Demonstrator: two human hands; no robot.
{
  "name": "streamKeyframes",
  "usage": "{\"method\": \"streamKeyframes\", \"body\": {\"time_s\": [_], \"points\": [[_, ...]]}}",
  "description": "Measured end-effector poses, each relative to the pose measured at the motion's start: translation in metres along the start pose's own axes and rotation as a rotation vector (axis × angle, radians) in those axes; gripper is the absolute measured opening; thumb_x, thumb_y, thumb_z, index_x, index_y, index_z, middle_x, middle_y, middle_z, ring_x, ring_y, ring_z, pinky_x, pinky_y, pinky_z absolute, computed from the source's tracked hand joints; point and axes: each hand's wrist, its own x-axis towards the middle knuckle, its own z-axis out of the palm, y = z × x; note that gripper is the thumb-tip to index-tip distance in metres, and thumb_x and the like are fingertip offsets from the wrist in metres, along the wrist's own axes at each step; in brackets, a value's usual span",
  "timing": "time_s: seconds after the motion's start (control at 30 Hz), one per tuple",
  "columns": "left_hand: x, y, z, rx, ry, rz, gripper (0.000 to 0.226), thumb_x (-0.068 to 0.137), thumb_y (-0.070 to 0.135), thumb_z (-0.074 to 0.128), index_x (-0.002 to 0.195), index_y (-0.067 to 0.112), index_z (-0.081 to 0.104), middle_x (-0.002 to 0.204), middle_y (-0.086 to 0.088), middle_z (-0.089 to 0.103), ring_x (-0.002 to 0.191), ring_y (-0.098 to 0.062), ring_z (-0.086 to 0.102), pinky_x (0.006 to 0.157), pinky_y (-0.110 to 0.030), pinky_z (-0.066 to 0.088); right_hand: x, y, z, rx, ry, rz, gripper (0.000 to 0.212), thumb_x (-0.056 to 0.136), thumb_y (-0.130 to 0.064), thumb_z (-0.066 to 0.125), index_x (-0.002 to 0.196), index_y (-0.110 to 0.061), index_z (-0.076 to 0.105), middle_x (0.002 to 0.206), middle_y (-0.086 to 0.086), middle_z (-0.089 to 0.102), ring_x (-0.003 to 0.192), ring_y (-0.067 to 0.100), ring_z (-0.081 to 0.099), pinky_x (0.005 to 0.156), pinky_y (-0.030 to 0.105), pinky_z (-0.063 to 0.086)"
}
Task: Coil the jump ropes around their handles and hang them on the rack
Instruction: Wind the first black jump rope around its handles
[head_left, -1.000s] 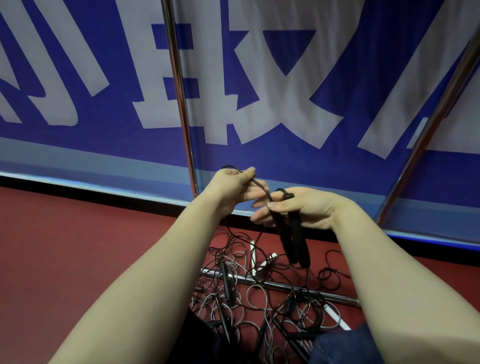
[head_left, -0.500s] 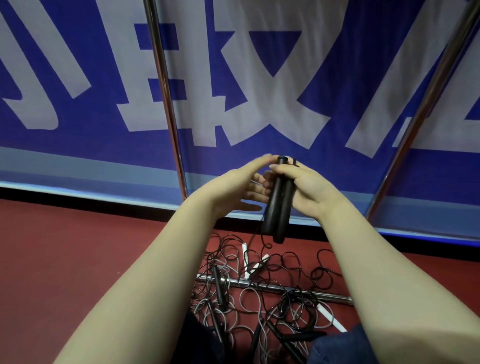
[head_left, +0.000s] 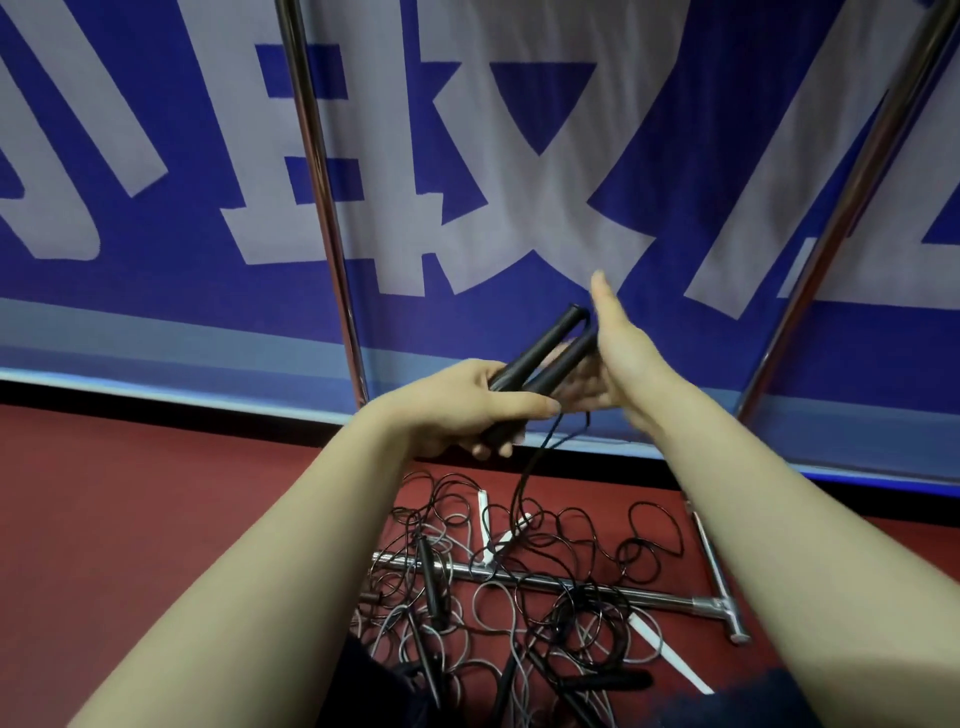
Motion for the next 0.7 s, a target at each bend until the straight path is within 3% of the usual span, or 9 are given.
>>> {"method": "streamKeyframes", "body": {"time_s": [0.07,0.17,0.23,0.3,0.37,0.47,0.53,0.6,0.7], "points": [[-0.005,0.0,-0.011,0.039,0.019,-0.017,0.024,0.089,0.021,0.071,0.098,0.007,0.053,0.061,-0.006,0.056,0.042,-0.013,0.05,0.037,-0.018,0.033,0.002,0.002,-0.005,-0.272,0.249,-0.049,0.081,0.094,-0.065,0.029,0.074,0.003,0.069,0.064,0.014,0.071,0.063,0.031,0.071,0.071,0.04,0.059],[-0.011,-0.002,-0.026,0.138,-0.01,-0.064,0.021,0.089,0.021,0.07,0.089,0.013,0.051,0.059,-0.004,0.056,0.04,-0.012,0.05,0.036,-0.017,0.032,0.01,0.008,-0.007,-0.465,0.523,-0.4,0.043,0.091,-0.037,0.046,0.08,-0.002,0.068,0.078,0.011,0.07,0.082,0.033,0.065,0.074,0.038,0.05],[-0.012,-0.004,-0.03,0.182,-0.051,-0.093,0.02,0.088,0.021,0.071,0.086,0.016,0.052,0.058,-0.003,0.058,0.043,-0.013,0.052,0.037,-0.019,0.033,0.004,0.008,-0.001,-0.567,0.261,-0.605,0.03,0.082,-0.019,0.054,0.109,-0.014,0.067,0.11,0.001,0.066,0.112,0.024,0.057,0.094,0.037,0.045],[-0.011,-0.006,-0.03,0.212,-0.083,-0.11,0.021,0.089,0.02,0.071,0.083,0.016,0.051,0.057,-0.002,0.059,0.042,-0.012,0.052,0.037,-0.019,0.033,-0.002,0.012,0.007,-0.874,-0.089,-0.673,0.068,0.07,-0.022,0.054,0.138,-0.019,0.05,0.141,0.0,0.049,0.135,0.021,0.036,0.114,0.038,0.026],[-0.009,-0.007,-0.029,0.239,-0.113,-0.111,0.02,0.089,0.019,0.071,0.082,0.014,0.053,0.057,-0.002,0.059,0.042,-0.011,0.052,0.036,-0.018,0.033,-0.004,0.02,0.016,-1.288,-0.135,-0.803,0.076,0.066,-0.032,0.057,0.141,-0.019,0.047,0.147,0.005,0.043,0.139,0.028,0.029,0.117,0.043,0.013],[-0.009,-0.008,-0.031,0.271,-0.157,-0.109,0.02,0.087,0.019,0.072,0.091,0.009,0.056,0.058,-0.003,0.059,0.045,-0.013,0.054,0.037,-0.019,0.034,-0.004,0.024,0.03,-1.573,0.018,-1.026,0.044,0.061,-0.024,0.073,0.101,-0.007,0.064,0.102,0.012,0.065,0.11,0.034,0.056,0.106,0.052,0.032],[-0.012,-0.007,-0.035,0.285,-0.183,-0.097,0.023,0.085,0.02,0.074,0.093,0.008,0.056,0.059,-0.004,0.059,0.046,-0.014,0.054,0.038,-0.019,0.034,-0.009,0.019,0.036,-1.533,-0.004,-1.067,0.029,0.064,-0.019,0.072,0.083,-0.011,0.053,0.075,0.006,0.059,0.077,0.032,0.059,0.076,0.037,0.045],[-0.016,-0.002,-0.038,0.292,-0.158,-0.069,0.027,0.083,0.029,0.075,0.089,0.01,0.057,0.06,-0.005,0.06,0.047,-0.015,0.054,0.038,-0.02,0.033,-0.016,0.012,0.038,-1.554,-0.05,-0.93,0.027,0.079,-0.026,0.061,0.088,-0.016,0.038,0.075,-0.002,0.05,0.067,0.027,0.049,0.053,0.029,0.027],[-0.019,0.001,-0.043,0.114,0.04,0.013,0.052,0.084,0.058,0.058,0.097,0.008,0.061,0.063,-0.007,0.061,0.051,-0.015,0.056,0.04,-0.02,0.038,-0.017,0.007,0.034,-1.526,0.097,-0.798,0.019,0.084,-0.026,0.054,0.093,-0.017,0.039,0.074,-0.002,0.049,0.063,0.025,0.043,0.052,0.03,0.024]]}}
